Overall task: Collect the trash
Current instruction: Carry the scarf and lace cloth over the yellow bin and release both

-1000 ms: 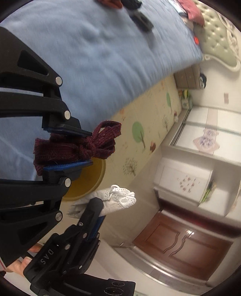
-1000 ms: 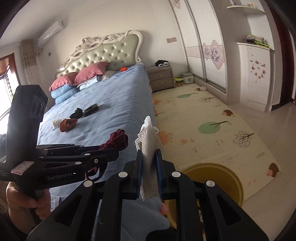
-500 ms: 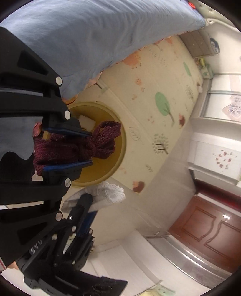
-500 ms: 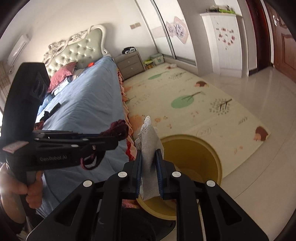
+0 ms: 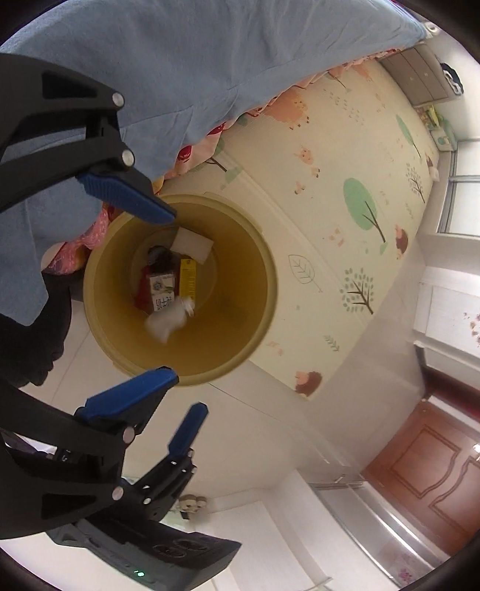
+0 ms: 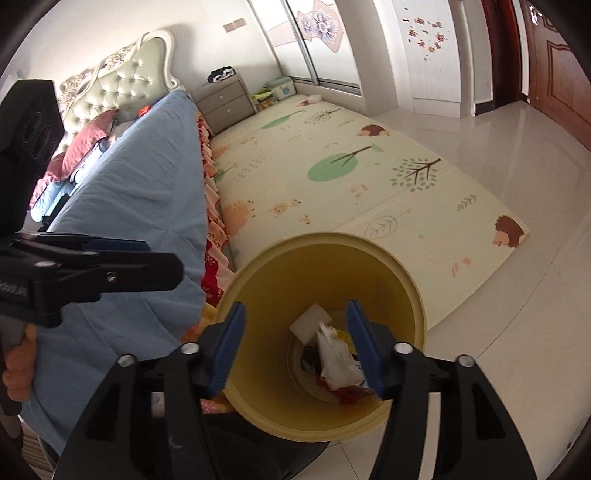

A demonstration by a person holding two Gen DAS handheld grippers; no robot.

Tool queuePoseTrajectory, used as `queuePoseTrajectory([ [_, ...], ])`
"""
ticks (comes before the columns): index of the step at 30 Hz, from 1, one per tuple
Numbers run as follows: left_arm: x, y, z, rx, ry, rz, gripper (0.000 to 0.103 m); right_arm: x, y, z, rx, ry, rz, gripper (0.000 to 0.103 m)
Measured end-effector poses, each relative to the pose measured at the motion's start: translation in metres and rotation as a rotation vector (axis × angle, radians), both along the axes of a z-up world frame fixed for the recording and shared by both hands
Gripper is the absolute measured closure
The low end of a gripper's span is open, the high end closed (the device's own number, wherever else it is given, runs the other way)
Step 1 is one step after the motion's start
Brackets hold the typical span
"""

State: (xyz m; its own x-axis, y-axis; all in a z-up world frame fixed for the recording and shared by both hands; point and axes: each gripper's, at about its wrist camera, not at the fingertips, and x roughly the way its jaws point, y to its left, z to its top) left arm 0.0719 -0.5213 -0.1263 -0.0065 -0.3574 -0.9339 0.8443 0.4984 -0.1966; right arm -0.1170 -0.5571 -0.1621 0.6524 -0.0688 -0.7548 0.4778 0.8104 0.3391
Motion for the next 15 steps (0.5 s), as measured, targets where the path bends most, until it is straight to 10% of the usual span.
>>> queuePoseTrajectory([
  [15,-0.001,0.0018,-0.0034,-0.007,-0.003,-0.005,0.018,-0.0082,-0.0052,0.0009,-0.005,0.015,-0.035,0.03],
])
